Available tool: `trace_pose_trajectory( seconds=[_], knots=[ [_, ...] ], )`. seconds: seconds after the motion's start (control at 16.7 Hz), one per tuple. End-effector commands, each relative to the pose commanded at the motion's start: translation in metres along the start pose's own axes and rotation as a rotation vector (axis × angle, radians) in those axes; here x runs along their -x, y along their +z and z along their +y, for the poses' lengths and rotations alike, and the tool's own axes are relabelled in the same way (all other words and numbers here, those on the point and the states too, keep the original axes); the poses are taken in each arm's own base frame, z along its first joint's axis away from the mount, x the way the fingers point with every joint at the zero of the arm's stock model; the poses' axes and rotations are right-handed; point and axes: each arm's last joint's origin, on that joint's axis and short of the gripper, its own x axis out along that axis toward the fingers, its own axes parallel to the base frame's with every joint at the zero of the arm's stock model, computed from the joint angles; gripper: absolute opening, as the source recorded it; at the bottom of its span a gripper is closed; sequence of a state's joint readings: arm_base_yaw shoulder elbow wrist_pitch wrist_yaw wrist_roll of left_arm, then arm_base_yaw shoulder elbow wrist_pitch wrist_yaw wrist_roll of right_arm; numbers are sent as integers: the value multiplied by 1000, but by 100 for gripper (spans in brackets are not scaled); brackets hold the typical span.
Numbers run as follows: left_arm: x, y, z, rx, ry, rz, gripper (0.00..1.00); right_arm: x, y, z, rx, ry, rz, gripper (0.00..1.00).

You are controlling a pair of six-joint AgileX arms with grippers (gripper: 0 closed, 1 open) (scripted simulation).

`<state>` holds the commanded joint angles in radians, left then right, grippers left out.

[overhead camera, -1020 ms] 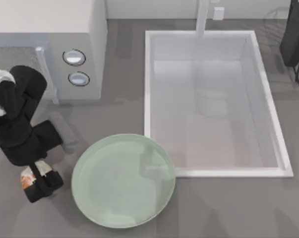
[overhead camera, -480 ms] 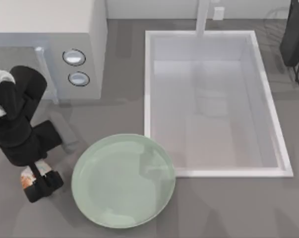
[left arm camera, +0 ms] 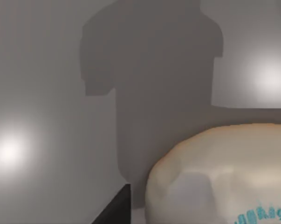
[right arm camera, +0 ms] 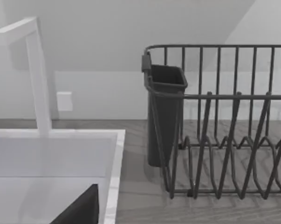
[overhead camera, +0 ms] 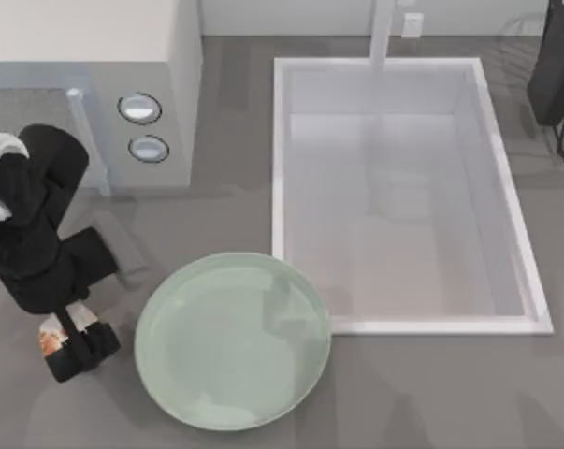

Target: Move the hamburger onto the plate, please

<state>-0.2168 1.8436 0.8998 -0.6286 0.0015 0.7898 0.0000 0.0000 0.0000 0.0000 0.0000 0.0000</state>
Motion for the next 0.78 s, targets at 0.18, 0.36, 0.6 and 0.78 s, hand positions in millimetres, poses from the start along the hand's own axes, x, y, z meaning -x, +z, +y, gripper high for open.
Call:
trace_pose_trajectory(
  seconds=[0.18,0.36,0.6,0.78],
  knots=[
    [22,-1,0,11,2,-26,0,0,0,0,0,0,0,100],
    [35,3,2,6,13,-36,0,0,0,0,0,0,0,100],
    [70,3,3,8,-14,-13,0,0,0,0,0,0,0,100],
    [102,1,1,7,-21,-6,0,0,0,0,0,0,0,100]
  ],
)
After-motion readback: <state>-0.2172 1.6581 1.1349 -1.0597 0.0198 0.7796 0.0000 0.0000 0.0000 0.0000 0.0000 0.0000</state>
